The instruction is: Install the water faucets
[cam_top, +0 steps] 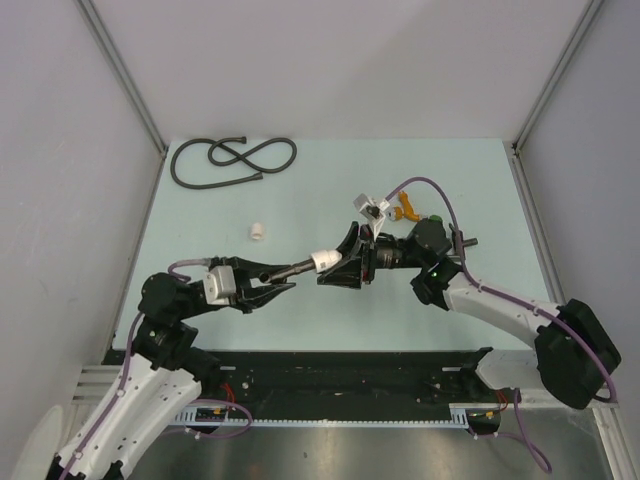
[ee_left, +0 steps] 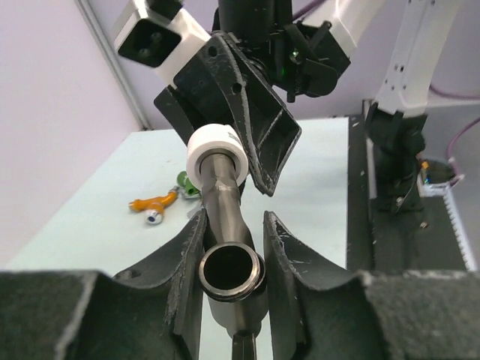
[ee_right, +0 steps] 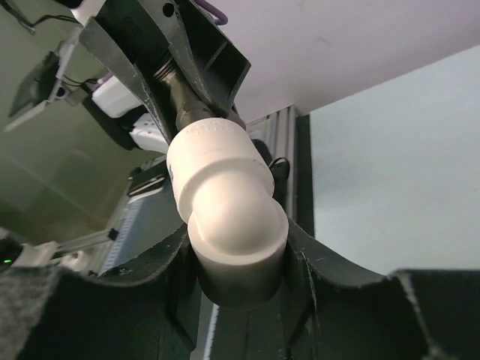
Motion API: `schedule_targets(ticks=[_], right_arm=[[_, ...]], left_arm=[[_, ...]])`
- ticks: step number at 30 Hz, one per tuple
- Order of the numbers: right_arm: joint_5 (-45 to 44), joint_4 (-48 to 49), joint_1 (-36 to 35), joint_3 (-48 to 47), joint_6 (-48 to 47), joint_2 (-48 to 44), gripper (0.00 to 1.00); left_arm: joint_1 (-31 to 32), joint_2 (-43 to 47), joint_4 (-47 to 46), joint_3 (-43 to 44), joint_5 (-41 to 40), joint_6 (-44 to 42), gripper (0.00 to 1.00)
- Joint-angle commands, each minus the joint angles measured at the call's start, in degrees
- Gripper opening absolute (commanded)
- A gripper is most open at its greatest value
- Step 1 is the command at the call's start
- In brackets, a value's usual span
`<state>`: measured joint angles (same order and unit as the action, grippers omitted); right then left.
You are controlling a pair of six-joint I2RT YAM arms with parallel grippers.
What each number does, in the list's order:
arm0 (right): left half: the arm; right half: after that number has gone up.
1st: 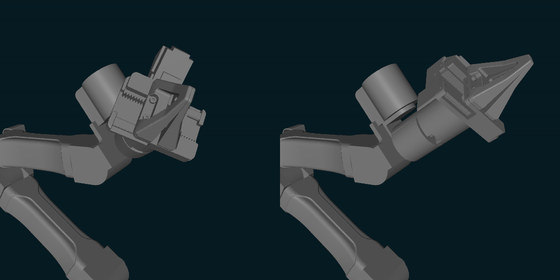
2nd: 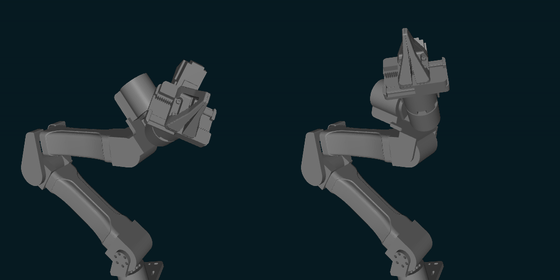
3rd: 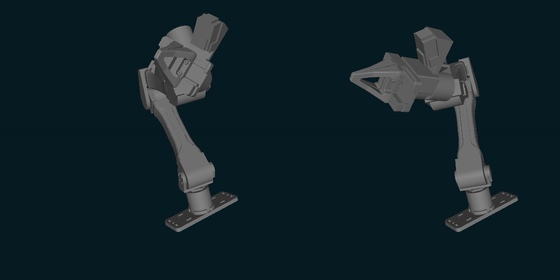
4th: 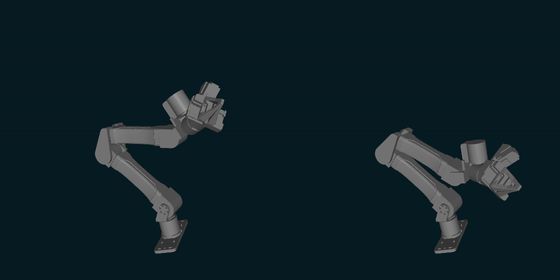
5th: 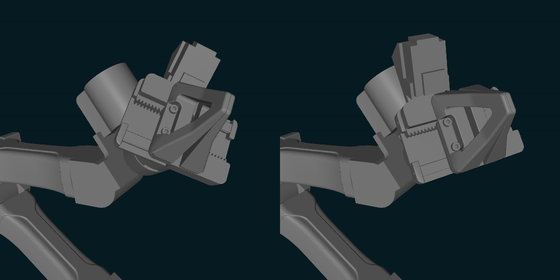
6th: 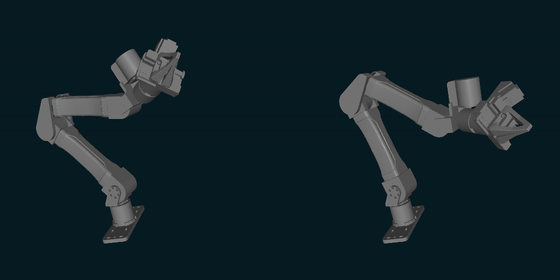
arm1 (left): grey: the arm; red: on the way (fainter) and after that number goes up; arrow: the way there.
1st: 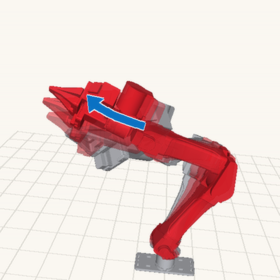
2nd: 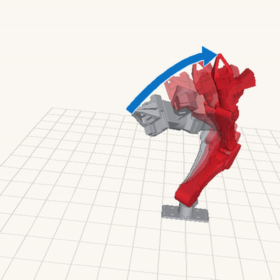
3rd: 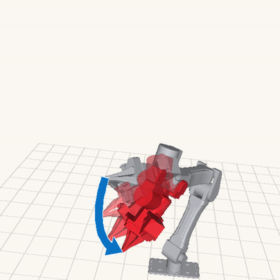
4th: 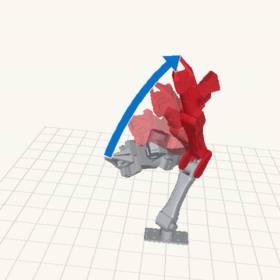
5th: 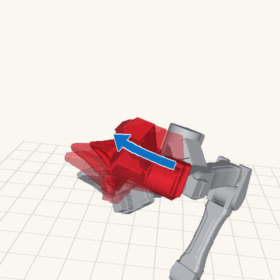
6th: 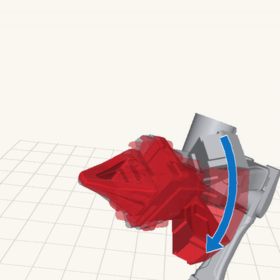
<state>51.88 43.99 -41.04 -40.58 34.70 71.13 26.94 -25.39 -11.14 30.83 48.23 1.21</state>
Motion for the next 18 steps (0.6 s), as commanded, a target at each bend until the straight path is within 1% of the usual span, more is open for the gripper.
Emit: schedule_targets(ticks=[1,2,3,4,5,6,7,8,9,10,11,12,13,14,15,16,17,18], right_arm=[[1.1,10.1,5.8,-0.6,14.2,2.4,0.00],[1.6,10.7,5.9,-0.6,14.4,2.7,0.00],[1.6,11.1,5.9,-0.6,14.4,3.0,0.00],[1.9,10.9,6.0,-0.6,13.8,2.8,0.00],[2.2,10.2,6.1,-0.6,12.0,2.5,0.02],[2.2,7.6,6.3,-0.6,10.1,1.5,0.16],[1.7,5.8,6.5,-0.6,8.3,0.8,0.26],[1.2,3.8,6.7,-0.6,3.8,-0.1,0.38],[0.5,-1.1,6.9,-0.6,1.4,-1.2,0.58],[-1.3,-3.4,7.0,-0.6,-1.2,-3.1,0.66],[-2.2,-5.7,7.0,-0.6,-7.0,-4.1,0.72],[-3.4,-10.5,7.0,-0.6,-10.1,-5.0,0.80],[-6.1,-12.9,6.9,-0.6,-13.3,-7.3,0.82],[-7.6,-15.3,6.8,-0.6,-16.2,-8.4,0.85],[-9.2,-19.7,6.6,-0.6,-22.2,-9.5,0.89],[-12.3,-21.7,6.0,-0.6,-25.0,-10.4,0.90],[-13.7,-23.4,5.5,-0.6,-27.5,-12.1,0.92],[-15.4,-26.3,4.9,-0.6,-33.1,-12.8,0.93]], left_arm=[[-0.7,6.6,4.8,2.0,1.4,-20.8,0.11],[-0.7,6.8,4.8,2.0,0.2,-20.6,0.10],[-0.7,6.8,4.6,2.0,-1.1,-19.5,0.06],[-0.7,6.1,3.9,2.1,-5.0,-17.7,0.04],[-0.7,5.8,3.5,2.4,-7.2,-12.5,0.00],[-0.7,5.3,3.1,3.1,-9.7,-9.4,0.00],[-0.7,4.0,3.0,3.5,-14.0,-6.4,0.00],[-0.7,3.5,3.1,4.1,-16.5,0.0,0.00],[-0.7,2.7,3.7,5.3,-18.6,3.1,0.00],[-0.7,2.1,5.0,5.9,-20.6,6.2,0.00],[-0.7,0.8,5.6,6.4,-24.1,11.7,0.00],[-0.7,0.4,6.0,7.1,-25.0,14.1,0.00],[-0.7,0.0,6.0,7.2,-25.8,16.3,0.00],[-0.7,-0.3,6.0,7.3,-26.9,20.9,0.00],[-0.7,-0.6,5.5,7.0,-27.1,23.0,0.00],[-0.7,-0.9,4.5,6.8,-27.4,25.0,0.00],[-0.7,-1.2,3.9,6.6,-27.6,29.3,0.00],[-0.7,-1.8,3.5,6.2,-27.7,31.3,0.00]])
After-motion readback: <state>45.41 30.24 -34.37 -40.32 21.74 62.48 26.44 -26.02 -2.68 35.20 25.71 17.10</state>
